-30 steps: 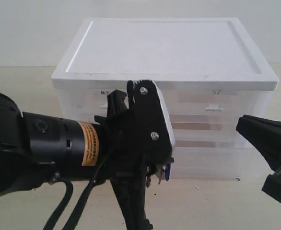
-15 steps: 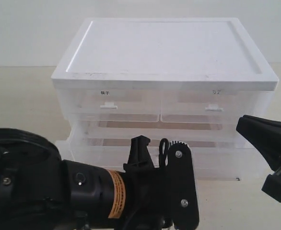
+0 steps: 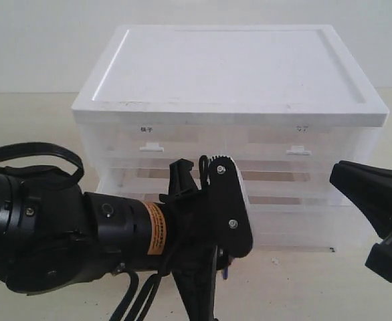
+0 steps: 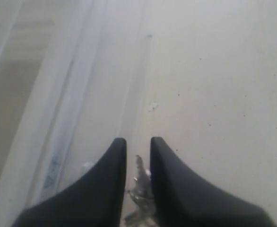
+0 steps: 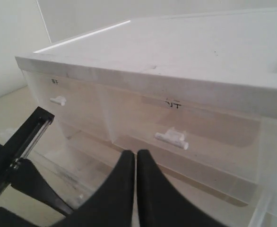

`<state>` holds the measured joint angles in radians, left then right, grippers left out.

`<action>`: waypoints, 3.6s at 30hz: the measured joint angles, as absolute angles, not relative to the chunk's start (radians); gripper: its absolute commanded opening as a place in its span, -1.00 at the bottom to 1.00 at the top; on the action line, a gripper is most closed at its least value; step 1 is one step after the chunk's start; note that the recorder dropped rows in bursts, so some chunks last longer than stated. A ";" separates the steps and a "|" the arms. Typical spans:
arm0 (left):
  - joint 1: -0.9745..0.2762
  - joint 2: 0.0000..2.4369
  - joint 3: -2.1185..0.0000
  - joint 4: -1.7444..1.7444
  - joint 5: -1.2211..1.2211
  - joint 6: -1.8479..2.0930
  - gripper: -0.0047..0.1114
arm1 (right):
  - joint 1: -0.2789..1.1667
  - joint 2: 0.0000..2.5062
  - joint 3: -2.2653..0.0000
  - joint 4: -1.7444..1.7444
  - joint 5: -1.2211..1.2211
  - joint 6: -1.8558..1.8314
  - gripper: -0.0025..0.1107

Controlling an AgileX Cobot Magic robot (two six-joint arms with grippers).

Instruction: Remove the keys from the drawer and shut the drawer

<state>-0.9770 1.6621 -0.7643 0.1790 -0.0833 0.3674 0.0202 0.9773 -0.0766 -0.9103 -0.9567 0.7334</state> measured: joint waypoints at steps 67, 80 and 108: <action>-0.909 1.704 -0.778 0.132 -0.105 0.447 -0.84 | 0.020 0.977 -0.077 -0.910 -0.957 0.733 -0.96; -0.831 1.818 -0.827 0.158 -0.133 0.462 -0.84 | 0.020 0.977 -0.077 -0.910 -0.957 0.733 -0.96; -0.828 1.870 -0.837 0.154 -0.088 0.438 -0.84 | 0.020 0.977 -0.077 -0.911 -0.957 0.736 -0.96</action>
